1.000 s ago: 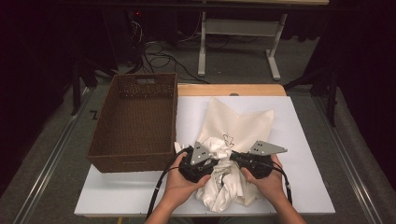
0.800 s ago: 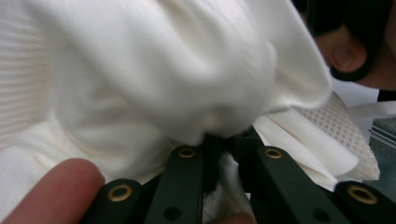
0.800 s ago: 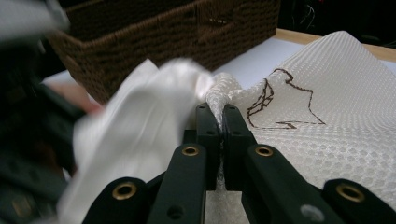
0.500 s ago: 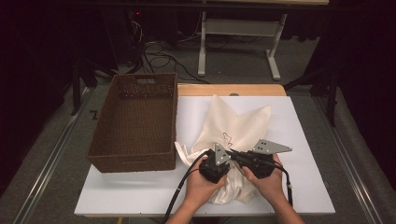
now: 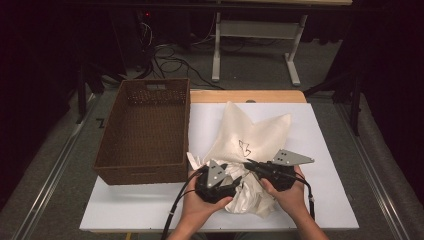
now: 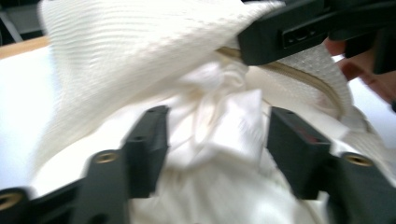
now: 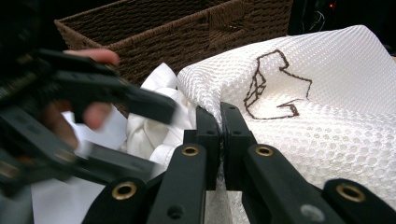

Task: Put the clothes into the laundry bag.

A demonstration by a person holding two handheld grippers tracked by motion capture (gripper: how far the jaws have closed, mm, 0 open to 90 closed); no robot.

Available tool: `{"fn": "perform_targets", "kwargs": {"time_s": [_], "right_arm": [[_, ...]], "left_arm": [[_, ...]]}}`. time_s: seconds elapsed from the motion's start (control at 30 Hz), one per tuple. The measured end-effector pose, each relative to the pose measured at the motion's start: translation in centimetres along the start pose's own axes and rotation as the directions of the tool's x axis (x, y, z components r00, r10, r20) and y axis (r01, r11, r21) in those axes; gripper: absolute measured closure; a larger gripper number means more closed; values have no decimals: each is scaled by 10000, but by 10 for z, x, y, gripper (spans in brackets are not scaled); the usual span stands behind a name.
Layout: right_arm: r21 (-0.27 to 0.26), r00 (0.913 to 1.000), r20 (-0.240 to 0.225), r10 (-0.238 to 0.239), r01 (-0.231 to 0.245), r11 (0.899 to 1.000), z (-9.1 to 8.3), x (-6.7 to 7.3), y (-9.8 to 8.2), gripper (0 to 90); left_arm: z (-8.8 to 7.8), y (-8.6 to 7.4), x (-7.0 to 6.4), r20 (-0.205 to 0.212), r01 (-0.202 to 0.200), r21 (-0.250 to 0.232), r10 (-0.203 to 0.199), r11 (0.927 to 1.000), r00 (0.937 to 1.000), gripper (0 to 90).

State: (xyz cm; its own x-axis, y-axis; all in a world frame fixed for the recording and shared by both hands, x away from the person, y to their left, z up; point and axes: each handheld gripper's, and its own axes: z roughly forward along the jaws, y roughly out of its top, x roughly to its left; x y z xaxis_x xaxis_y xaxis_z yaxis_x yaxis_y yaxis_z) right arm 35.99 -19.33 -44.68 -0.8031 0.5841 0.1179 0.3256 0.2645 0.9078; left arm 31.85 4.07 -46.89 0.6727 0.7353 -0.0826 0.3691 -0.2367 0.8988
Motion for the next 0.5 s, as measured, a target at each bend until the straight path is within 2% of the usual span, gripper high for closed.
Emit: {"fn": "perform_targets", "kwargs": {"time_s": [0.07, 0.13, 0.23, 0.27, 0.33, 0.37, 0.4, 0.43, 0.5], "right_arm": [[-13, 10000, -21, 83, -83, 10000, 0, -1, 0, 888], [-35, 9999, -56, 162, -163, 9999, 1, -2, 0, 888], [18, 9999, -9, 150, -150, 9999, 3, 0, -1, 887], [39, 9999, -3, 146, -146, 9999, 4, 0, -1, 887], [53, 9999, 1, 141, -141, 9999, 4, 1, -1, 887], [62, 9999, -9, 138, -138, 9999, 4, 2, -2, 887], [70, 10000, -18, 94, -94, 9999, 5, 2, -2, 887], [75, 10000, -30, 91, -91, 9999, 5, 2, -2, 887], [71, 9998, -49, 167, -167, 9998, 6, 4, -3, 887]], "left_arm": [[-9, -3, 7, 111, 285, 441, -290, 9986, 9995, 295], [-8, -8, 8, 400, 468, 991, -510, 9940, 9979, 272], [6, -17, -8, 904, -94, 1765, -67, 9843, 9959, 240], [11, -19, -13, 998, -248, 1860, 63, 9822, 9950, 235], [27, -21, -27, 913, -526, 2095, 340, 9764, 9952, 221], [34, -21, -28, 736, -473, 2224, 316, 9738, 9968, 200], [38, -20, -28, 542, -309, 2321, 188, 9722, 9984, 223], [45, -19, -28, 317, -63, 2319, -10, 9727, 9995, 284], [51, -19, -29, -194, -226, 2236, 277, 9744, 9994, 516]]}}
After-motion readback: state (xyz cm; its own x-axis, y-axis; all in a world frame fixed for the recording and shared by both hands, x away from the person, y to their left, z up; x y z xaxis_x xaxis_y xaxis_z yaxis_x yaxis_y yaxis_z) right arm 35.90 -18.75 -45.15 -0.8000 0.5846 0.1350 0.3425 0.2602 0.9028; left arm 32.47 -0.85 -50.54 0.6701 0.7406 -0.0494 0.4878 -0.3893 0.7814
